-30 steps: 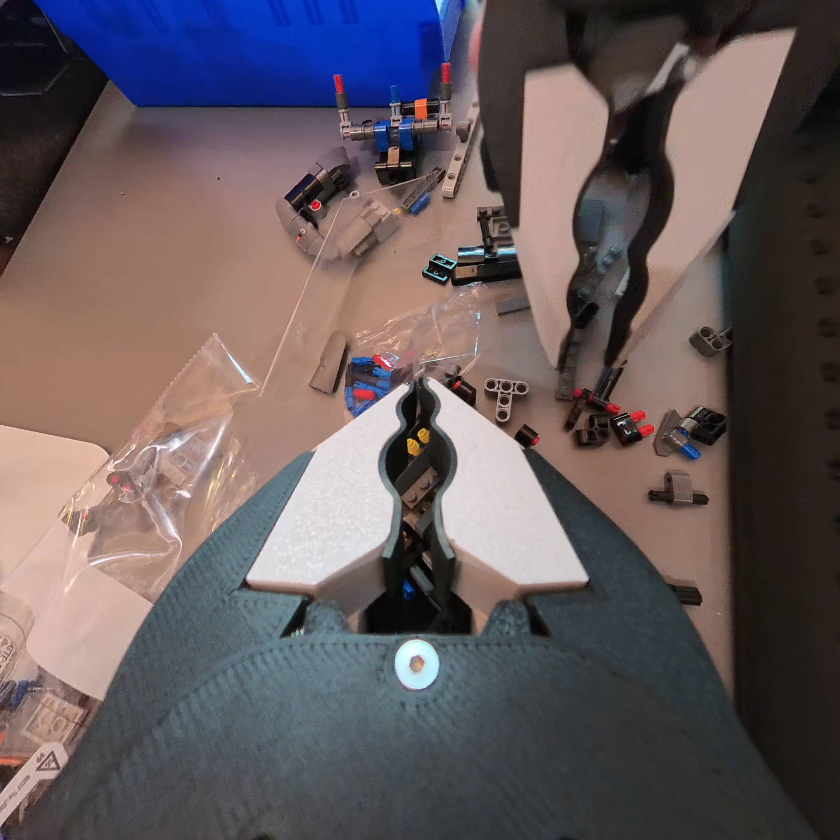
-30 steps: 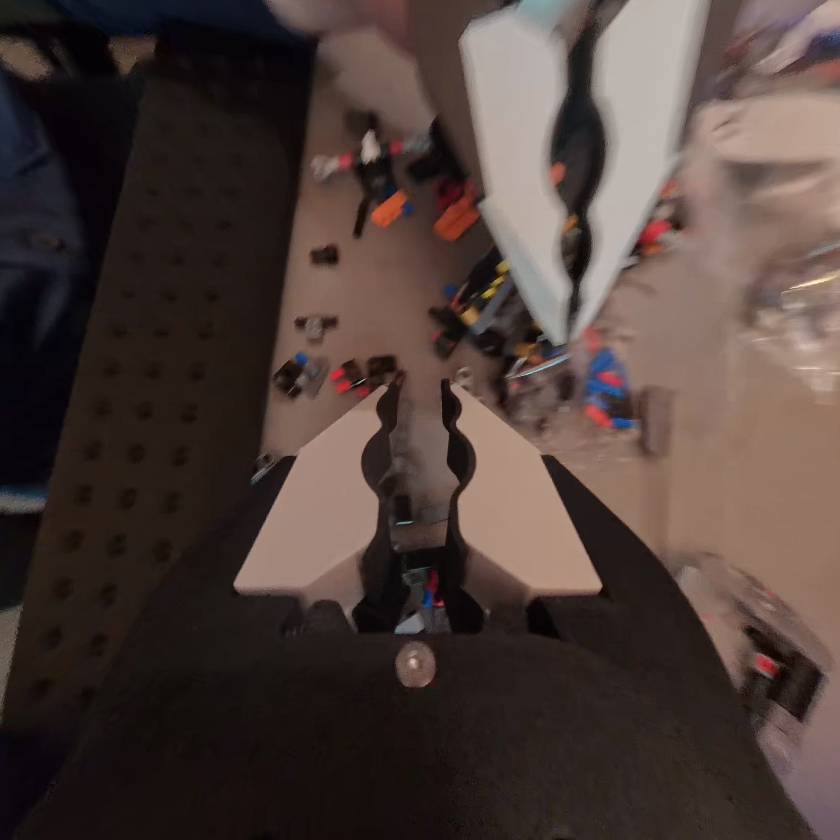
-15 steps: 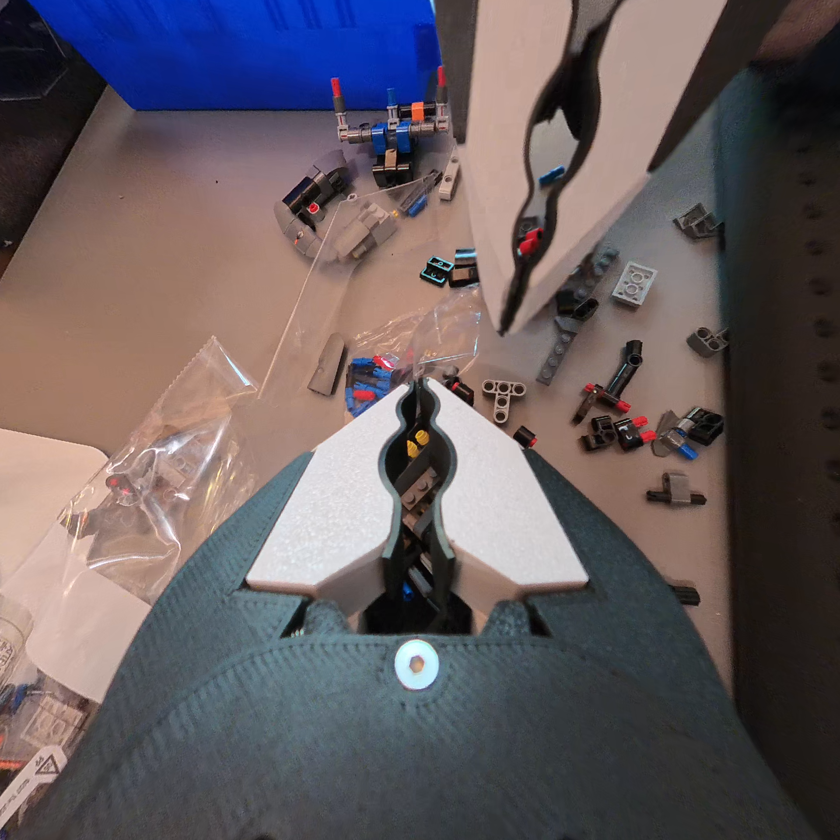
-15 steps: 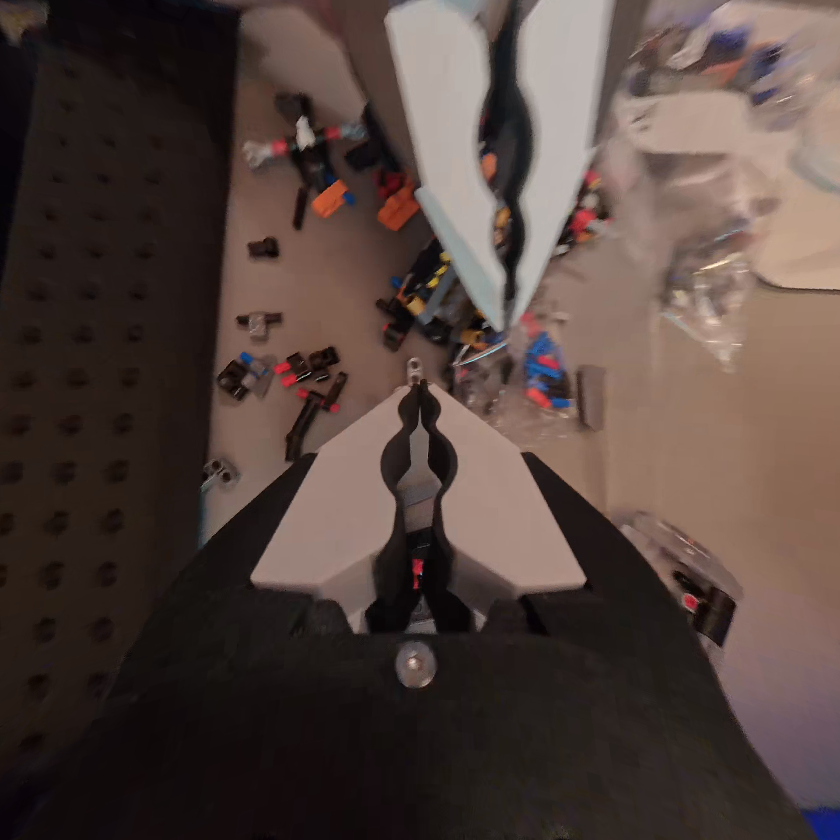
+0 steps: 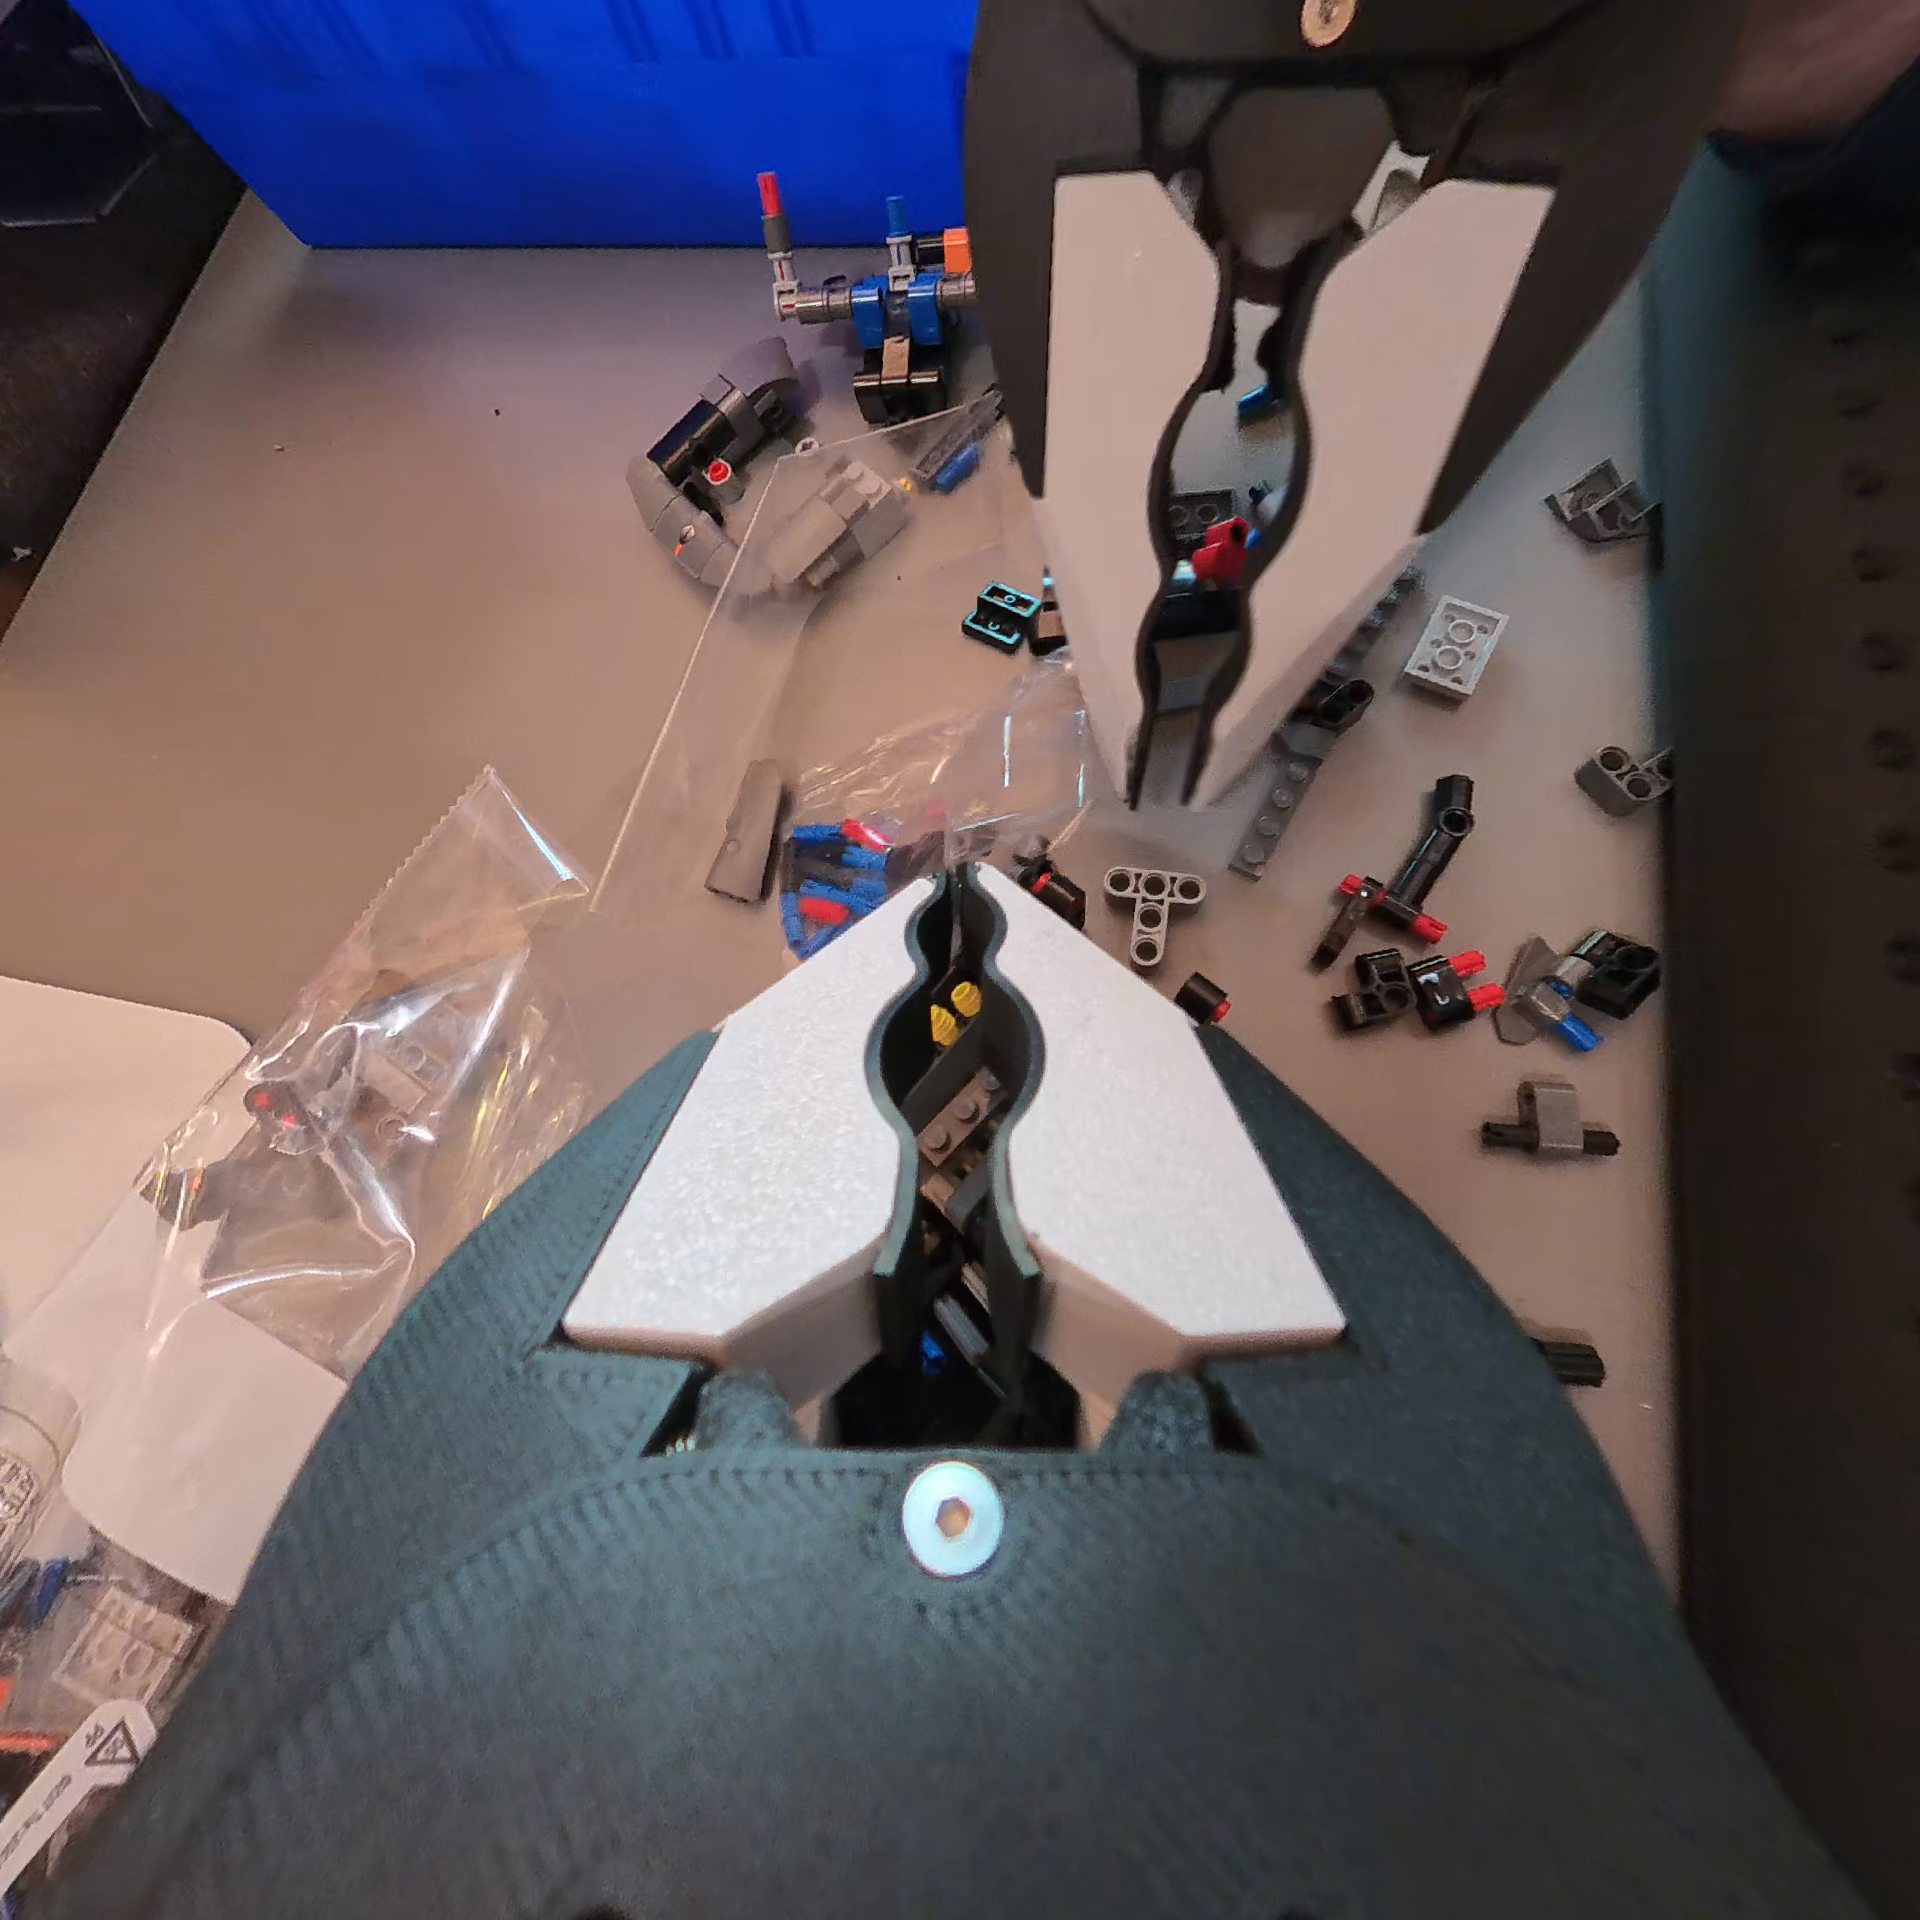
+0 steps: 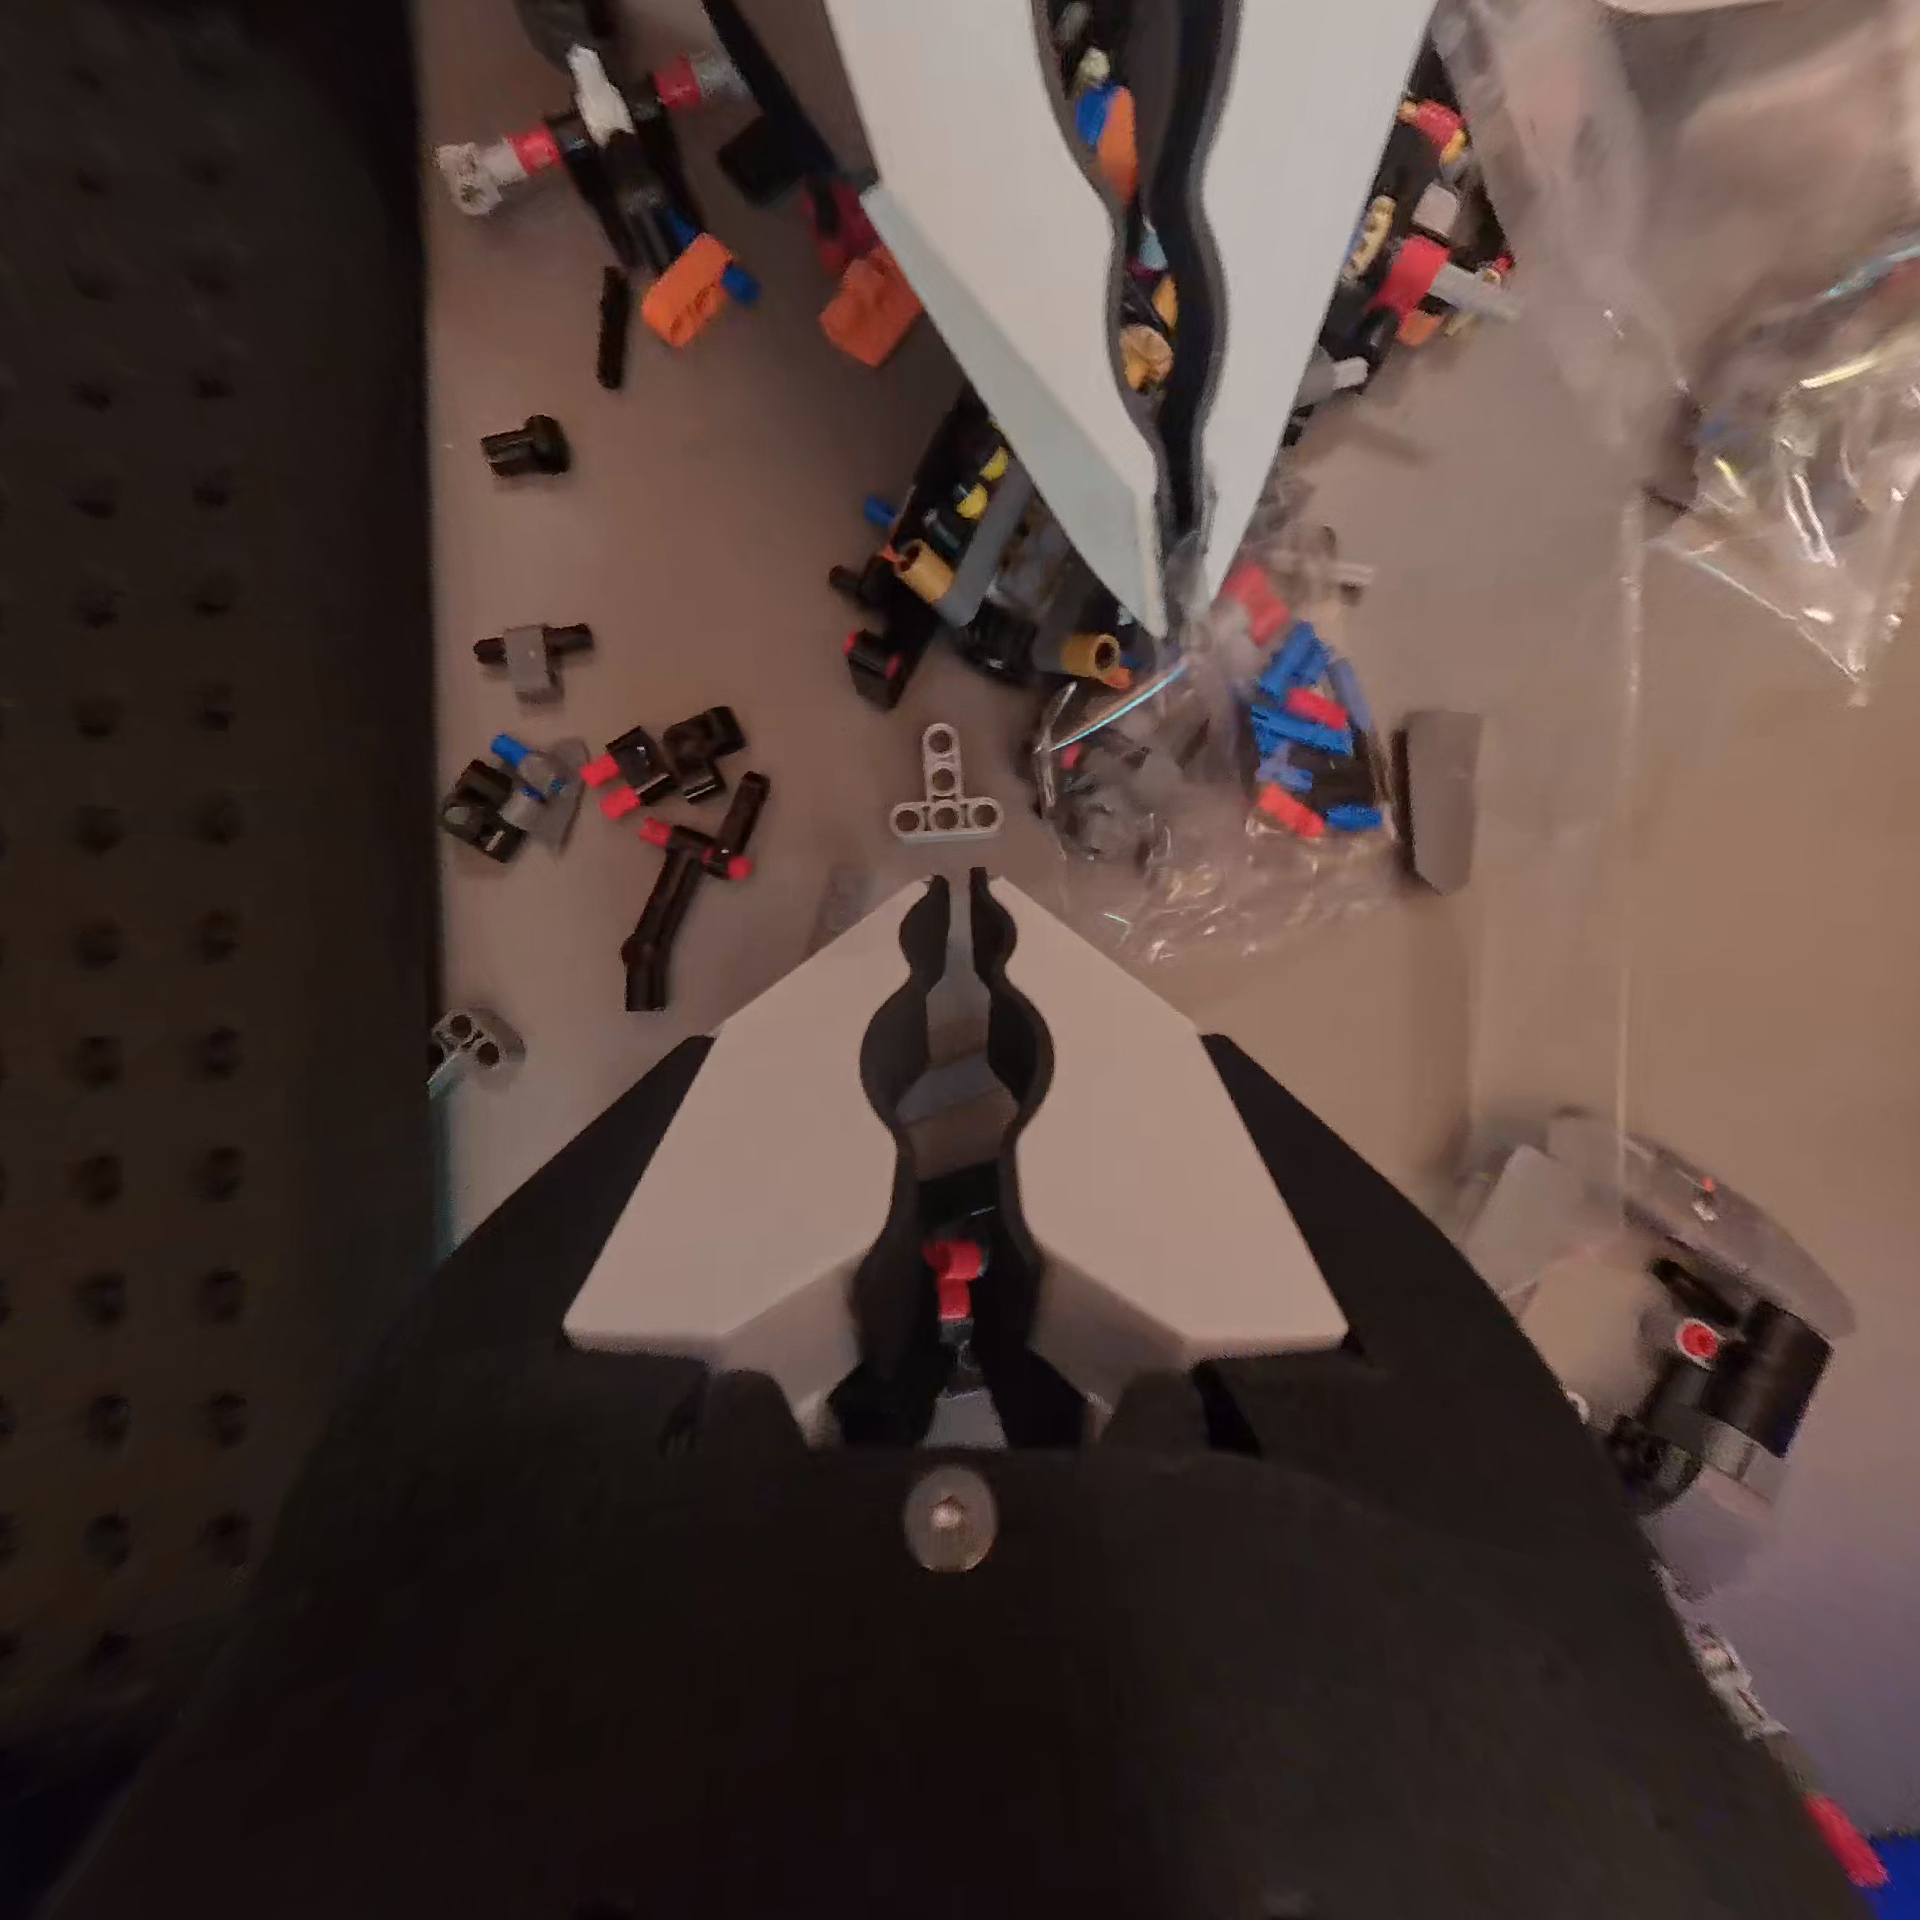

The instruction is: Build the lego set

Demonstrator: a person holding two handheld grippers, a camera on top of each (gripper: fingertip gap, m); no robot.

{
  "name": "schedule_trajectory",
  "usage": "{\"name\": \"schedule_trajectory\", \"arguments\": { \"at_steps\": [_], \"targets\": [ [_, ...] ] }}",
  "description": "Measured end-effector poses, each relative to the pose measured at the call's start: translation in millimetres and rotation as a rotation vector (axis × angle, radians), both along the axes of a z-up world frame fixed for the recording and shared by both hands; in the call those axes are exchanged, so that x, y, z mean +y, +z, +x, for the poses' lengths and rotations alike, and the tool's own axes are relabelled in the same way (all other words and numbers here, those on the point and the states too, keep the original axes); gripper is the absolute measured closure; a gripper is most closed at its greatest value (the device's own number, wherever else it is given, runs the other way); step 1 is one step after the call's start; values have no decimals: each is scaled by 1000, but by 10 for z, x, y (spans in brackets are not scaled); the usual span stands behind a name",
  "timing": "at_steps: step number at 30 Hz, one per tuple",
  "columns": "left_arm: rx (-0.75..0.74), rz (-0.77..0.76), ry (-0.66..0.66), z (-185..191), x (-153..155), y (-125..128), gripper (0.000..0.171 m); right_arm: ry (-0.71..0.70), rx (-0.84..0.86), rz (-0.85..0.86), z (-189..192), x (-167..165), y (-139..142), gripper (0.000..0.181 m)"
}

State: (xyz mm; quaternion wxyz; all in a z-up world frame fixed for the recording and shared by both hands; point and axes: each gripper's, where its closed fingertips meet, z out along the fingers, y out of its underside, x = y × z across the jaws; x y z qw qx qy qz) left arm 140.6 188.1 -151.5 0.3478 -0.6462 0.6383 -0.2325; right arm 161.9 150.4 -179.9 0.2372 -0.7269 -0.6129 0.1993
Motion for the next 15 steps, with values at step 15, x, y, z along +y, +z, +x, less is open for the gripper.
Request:
{"name": "schedule_trajectory", "arguments": {
  "at_steps": [15],
  "targets": [
    [-5, -1, -1, -1, -3, 11, 171, 308, -17, -69, -385, -611, -115, 165]
  ]
}}
